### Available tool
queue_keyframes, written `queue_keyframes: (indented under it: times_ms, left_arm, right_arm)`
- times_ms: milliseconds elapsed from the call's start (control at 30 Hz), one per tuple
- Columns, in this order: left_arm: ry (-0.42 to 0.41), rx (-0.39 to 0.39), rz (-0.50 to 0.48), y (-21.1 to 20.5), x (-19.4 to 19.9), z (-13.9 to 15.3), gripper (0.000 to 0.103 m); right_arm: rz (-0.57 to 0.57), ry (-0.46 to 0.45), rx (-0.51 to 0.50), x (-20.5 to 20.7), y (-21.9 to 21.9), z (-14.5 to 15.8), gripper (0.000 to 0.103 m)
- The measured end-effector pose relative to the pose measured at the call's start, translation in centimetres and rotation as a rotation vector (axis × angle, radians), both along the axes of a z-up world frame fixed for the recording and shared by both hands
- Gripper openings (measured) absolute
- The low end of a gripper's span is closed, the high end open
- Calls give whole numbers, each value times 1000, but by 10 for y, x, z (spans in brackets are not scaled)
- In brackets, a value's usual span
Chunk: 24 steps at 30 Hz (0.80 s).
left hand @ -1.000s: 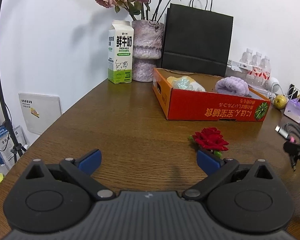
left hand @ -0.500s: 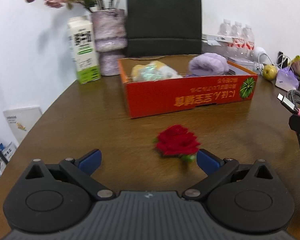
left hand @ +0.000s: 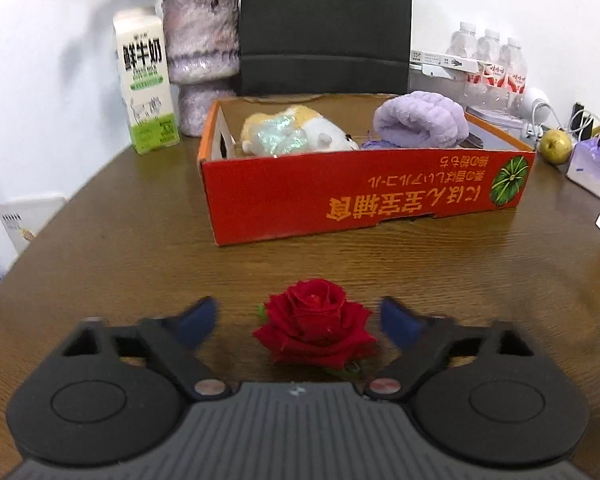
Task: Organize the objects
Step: 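Grasp the red rose with the left tool, then carry the rose in the left tool and the cable in the right tool to the box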
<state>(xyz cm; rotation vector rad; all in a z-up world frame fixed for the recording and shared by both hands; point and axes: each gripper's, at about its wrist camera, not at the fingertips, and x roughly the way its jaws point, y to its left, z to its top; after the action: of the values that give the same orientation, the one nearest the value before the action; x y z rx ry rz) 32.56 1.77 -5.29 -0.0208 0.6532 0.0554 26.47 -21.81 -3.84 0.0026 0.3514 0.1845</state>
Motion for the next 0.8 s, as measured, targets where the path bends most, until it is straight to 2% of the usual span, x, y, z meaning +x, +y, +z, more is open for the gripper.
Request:
queue_keyframes:
  times_ms: [33,67,100,400,800]
  left_arm:
    - [9,-22,-4,2,0,-1,51]
    - [9,-33,-3,3,-1,-1,50]
    - [4,-38,-2,4,-3,0,41]
    - [-142,-31,28,3,-39,25,39]
    - [-249,-31,45,-21,-81,41,39]
  right_arm:
    - [1,0,-3,0,1,0,93]
    - [0,-2,-5,0,1,-1,93]
    - [1,-3,-6,0,1,-1,93]
    - [7,-24,-6,-4,1,1,93]
    - [21,-53,5,-9,2,6,93]
